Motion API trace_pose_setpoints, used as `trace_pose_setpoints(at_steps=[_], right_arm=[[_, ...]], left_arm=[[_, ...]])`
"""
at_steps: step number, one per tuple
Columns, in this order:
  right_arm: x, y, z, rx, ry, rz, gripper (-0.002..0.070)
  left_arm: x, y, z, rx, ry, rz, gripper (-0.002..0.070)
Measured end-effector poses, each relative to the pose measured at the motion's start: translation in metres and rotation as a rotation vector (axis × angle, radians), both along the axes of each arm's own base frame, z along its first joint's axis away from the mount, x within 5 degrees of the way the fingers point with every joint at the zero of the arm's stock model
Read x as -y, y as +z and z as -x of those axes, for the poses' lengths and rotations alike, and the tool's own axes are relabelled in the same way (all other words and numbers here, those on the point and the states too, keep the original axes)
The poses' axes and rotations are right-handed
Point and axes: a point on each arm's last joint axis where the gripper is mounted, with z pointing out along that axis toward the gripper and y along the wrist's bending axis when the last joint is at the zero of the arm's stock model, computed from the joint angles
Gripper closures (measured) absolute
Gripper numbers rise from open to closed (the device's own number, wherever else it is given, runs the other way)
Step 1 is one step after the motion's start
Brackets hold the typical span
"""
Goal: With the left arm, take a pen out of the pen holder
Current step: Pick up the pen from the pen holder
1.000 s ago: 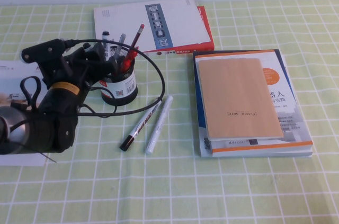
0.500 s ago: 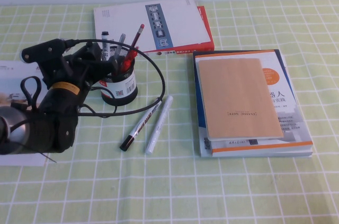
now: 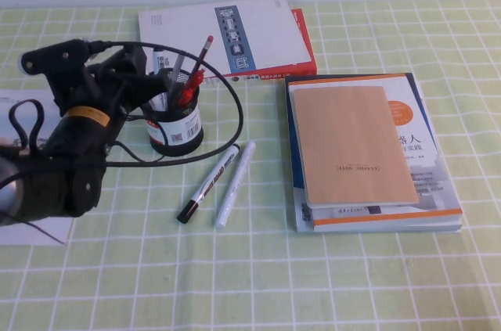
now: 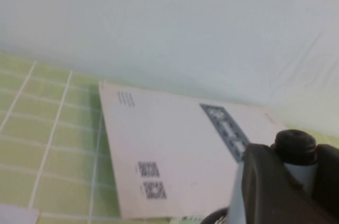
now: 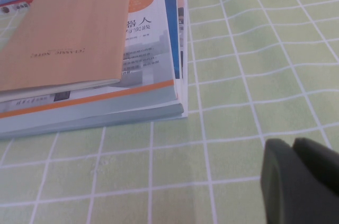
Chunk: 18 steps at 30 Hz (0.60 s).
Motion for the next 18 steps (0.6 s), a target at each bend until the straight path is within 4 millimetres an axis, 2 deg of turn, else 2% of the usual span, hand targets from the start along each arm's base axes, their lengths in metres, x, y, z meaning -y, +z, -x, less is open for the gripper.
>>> trace_pose_setpoints(at_steps=[9,18], right_arm=[[0.000,0.000,0.000,0.000,0.000,0.000,0.0689],[0.000,0.000,0.000,0.000,0.000,0.000,0.0689]], left_arm=[[-0.004,0.045,0.016,0.059,-0.021,-0.043,0.0550],[-0.014,0.100,0.046,0.148,-0.040,-0.089,0.0550]])
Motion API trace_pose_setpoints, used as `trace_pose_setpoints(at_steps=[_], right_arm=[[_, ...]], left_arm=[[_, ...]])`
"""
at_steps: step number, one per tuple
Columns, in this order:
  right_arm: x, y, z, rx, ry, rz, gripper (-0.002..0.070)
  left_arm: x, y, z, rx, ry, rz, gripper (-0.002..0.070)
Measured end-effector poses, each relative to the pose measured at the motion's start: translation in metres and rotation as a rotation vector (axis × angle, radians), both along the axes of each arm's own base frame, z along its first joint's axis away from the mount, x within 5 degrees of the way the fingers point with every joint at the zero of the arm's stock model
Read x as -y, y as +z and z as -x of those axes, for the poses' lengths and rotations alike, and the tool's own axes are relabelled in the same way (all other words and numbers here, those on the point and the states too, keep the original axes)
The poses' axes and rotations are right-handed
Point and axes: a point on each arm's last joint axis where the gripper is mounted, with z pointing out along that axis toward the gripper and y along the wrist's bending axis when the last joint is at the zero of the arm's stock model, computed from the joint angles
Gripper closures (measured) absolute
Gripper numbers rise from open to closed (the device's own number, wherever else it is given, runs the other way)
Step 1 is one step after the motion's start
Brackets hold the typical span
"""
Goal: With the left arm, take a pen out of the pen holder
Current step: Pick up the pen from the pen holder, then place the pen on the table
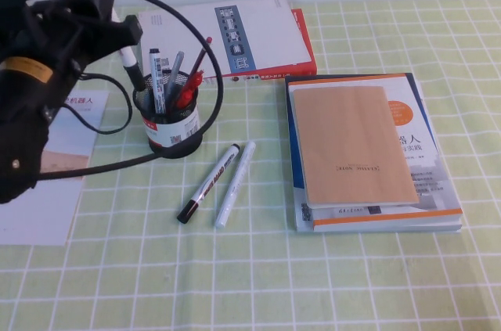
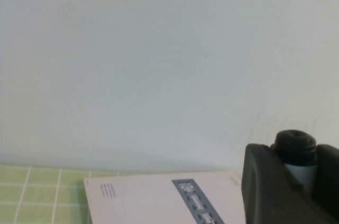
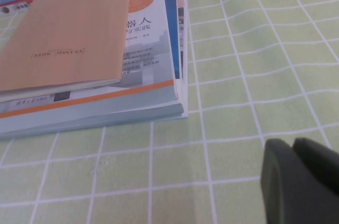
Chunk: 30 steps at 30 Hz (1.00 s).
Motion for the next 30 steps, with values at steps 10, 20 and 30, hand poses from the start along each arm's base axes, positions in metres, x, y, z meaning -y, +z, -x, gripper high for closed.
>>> trace_pose_setpoints(at_steps=[10,20,30], right_arm=[[0.000,0.000,0.000,-0.002,0.000,0.000,0.0689],[0.000,0.000,0.000,-0.002,0.000,0.000,0.0689],[0.000,0.000,0.000,-0.002,0.000,0.000,0.0689]], left_arm=[[-0.009,0.050,0.047,-0.180,-0.094,-0.136,0.0550],[-0.008,0.054,0.070,-0.579,-0.226,-0.324,0.0550],[-0.011,0.000,0.033,-0.838,-0.190,-0.390,0.0550]])
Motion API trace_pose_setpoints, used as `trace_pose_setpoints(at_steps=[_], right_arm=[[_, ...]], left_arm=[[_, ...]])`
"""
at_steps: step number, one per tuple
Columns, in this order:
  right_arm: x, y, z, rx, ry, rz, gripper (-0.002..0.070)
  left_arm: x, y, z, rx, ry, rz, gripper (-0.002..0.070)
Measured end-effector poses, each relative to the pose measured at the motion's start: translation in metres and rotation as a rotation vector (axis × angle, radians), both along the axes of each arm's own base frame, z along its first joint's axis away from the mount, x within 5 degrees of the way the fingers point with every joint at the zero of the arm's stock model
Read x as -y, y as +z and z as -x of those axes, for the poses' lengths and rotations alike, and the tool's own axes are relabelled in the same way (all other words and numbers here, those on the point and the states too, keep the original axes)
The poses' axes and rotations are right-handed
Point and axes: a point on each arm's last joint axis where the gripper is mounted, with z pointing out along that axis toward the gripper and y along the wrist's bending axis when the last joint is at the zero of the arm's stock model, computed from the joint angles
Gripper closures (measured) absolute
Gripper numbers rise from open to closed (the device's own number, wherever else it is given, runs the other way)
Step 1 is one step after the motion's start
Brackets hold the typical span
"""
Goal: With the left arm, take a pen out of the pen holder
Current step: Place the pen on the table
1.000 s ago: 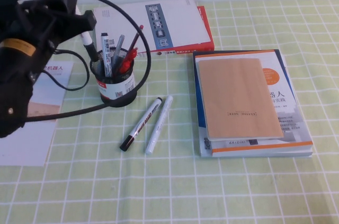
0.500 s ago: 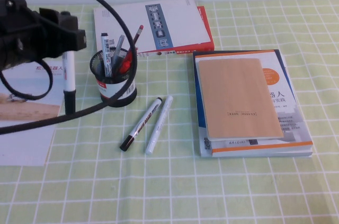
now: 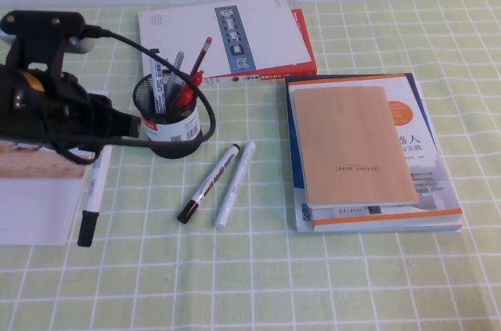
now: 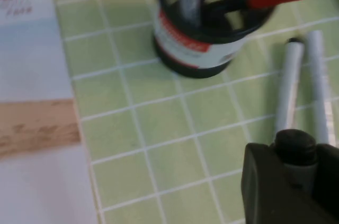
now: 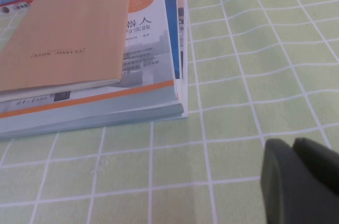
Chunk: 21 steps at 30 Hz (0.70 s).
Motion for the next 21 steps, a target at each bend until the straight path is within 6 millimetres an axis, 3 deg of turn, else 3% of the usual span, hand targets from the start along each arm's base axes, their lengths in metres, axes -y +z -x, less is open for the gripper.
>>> trace_pose_setpoints(at_steps=[7,14,21], right_arm=[[0.000,0.000,0.000,0.000,0.000,0.000,0.0689],[0.000,0.000,0.000,0.000,0.000,0.000,0.0688],[0.000,0.000,0.000,0.000,0.000,0.000,0.0689]], left_arm=[[-0.019,-0.035,-0.045,-0.089,0.113,-0.024,0.0550],[-0.013,-0.049,-0.094,-0.136,0.119,-0.034,0.0550],[-0.016,-0.069,-0.117,-0.217,0.133,-0.051,0.0550]])
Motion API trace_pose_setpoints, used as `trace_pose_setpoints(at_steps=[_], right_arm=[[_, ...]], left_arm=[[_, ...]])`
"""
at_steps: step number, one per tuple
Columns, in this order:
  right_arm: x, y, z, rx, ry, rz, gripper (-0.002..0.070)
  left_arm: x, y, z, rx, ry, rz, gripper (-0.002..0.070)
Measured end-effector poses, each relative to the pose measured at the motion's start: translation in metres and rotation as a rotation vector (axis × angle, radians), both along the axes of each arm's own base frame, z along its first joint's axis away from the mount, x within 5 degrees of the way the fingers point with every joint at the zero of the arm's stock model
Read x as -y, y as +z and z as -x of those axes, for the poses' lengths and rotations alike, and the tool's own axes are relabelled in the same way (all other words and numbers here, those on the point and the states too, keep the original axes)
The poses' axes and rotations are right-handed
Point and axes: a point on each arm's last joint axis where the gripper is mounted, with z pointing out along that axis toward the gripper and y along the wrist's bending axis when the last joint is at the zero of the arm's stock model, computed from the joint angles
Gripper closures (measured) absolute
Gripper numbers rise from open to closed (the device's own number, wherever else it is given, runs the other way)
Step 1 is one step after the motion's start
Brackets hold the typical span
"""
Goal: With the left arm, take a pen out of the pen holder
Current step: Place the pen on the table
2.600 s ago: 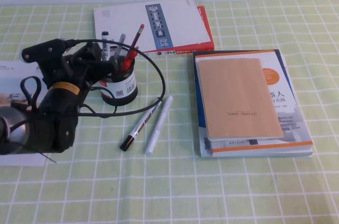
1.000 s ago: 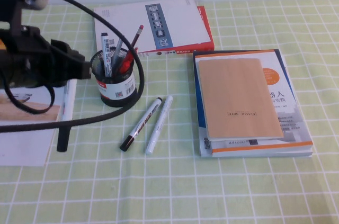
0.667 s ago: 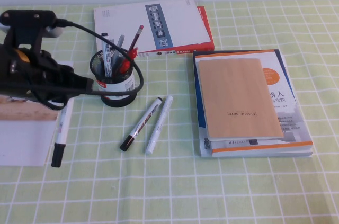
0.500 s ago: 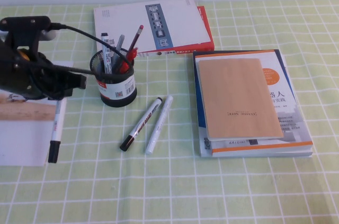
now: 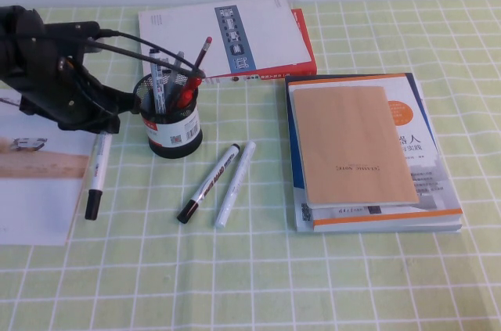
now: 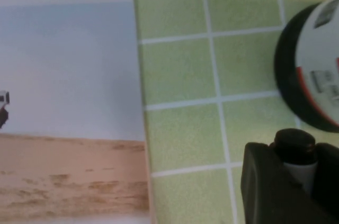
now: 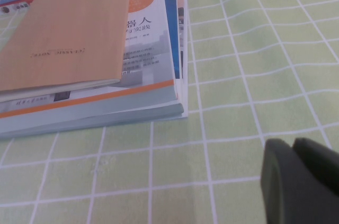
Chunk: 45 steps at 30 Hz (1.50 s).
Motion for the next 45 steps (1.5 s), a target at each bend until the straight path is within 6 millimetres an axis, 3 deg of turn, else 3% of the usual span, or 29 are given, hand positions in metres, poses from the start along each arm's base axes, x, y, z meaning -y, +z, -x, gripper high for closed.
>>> trace_pose_setpoints(at_steps=[12,30,33,38,45], right_arm=[[0.000,0.000,0.000,0.000,0.000,0.000,0.0689],[0.000,0.000,0.000,0.000,0.000,0.000,0.0688],[0.000,0.000,0.000,0.000,0.000,0.000,0.0689],[0.000,0.000,0.000,0.000,0.000,0.000,0.0689],[0.000,0.000,0.000,0.000,0.000,0.000,0.0689]], left_arm=[[-0.010,-0.035,-0.014,-0.070,0.032,-0.011,0.0550],[-0.009,-0.034,-0.017,-0.036,-0.002,-0.016,0.0548],[-0.009,-0.034,-0.017,-0.035,-0.004,-0.017,0.0511],[-0.009,-0.034,-0.017,-0.033,-0.004,-0.017,0.0381],[-0.010,-0.018,-0.010,-0.026,-0.005,-0.016,0.0344]])
